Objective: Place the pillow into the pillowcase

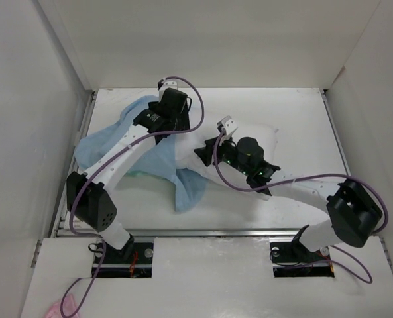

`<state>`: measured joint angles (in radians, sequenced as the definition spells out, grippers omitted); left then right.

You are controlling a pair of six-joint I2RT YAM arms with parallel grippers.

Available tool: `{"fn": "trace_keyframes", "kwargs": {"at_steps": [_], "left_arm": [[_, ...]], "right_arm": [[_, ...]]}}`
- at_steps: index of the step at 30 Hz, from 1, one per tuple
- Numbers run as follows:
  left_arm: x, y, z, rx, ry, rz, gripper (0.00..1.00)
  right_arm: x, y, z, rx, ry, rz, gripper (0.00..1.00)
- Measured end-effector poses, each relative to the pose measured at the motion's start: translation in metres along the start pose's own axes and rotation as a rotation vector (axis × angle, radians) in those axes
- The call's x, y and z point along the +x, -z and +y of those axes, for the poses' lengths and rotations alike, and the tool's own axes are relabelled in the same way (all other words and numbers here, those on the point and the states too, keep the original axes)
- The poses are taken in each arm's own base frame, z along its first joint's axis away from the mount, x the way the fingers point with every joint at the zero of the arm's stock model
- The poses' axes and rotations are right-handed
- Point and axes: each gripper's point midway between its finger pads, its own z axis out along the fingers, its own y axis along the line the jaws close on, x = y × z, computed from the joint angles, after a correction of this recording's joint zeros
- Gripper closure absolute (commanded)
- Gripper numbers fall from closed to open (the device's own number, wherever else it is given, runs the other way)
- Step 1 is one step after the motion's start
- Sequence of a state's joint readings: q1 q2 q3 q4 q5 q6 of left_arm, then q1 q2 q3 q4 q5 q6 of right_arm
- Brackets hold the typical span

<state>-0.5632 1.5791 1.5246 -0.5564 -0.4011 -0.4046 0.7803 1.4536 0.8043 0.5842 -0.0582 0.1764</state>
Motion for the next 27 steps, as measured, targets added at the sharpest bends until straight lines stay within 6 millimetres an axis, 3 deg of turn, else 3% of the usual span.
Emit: {"fn": "trace_keyframes", "kwargs": {"at_steps": [4,8,10,12,13,16,19,20,22,24,27], "left_arm": [[0.004,-0.01,0.003,-0.043,-0.048,0.028,0.66],[-0.001,-0.009,0.019,-0.15,-0.066,0.024,0.75],[-0.004,-0.008,0.024,-0.179,-0.067,0.017,0.78],[-0.006,-0.006,0.03,-0.208,-0.069,0.011,0.88],[-0.006,-0.006,0.032,-0.217,-0.069,0.011,1.0],[-0.006,-0.006,0.034,-0.224,-0.078,0.012,1.0],[-0.007,-0.006,0.033,-0.219,-0.092,0.009,1.0],[-0.007,-0.006,0.031,-0.211,-0.102,0.007,1.0],[-0.009,-0.006,0.02,-0.175,-0.121,-0.008,1.0],[-0.009,-0.006,0.009,-0.126,-0.139,-0.019,1.0],[-0.009,-0.003,0.003,-0.059,-0.155,-0.024,1.0]], "right_arm": [[-0.007,0.011,-0.011,0.063,0.063,0.028,0.28],[-0.023,0.012,-0.023,0.132,0.127,0.037,0.1],[-0.029,0.008,-0.027,0.151,0.159,0.048,0.08],[-0.033,0.0,-0.029,0.16,0.181,0.063,0.0],[-0.034,-0.006,-0.031,0.159,0.193,0.07,0.0],[-0.026,-0.028,-0.029,0.11,0.223,0.114,0.0],[-0.005,-0.05,-0.026,0.042,0.243,0.182,0.01],[0.001,-0.058,-0.025,0.022,0.248,0.197,0.17],[0.014,-0.074,-0.027,-0.025,0.256,0.222,0.62],[0.022,-0.088,-0.027,-0.076,0.25,0.232,1.0],[0.023,-0.097,-0.03,-0.14,0.19,0.199,1.0]]}}
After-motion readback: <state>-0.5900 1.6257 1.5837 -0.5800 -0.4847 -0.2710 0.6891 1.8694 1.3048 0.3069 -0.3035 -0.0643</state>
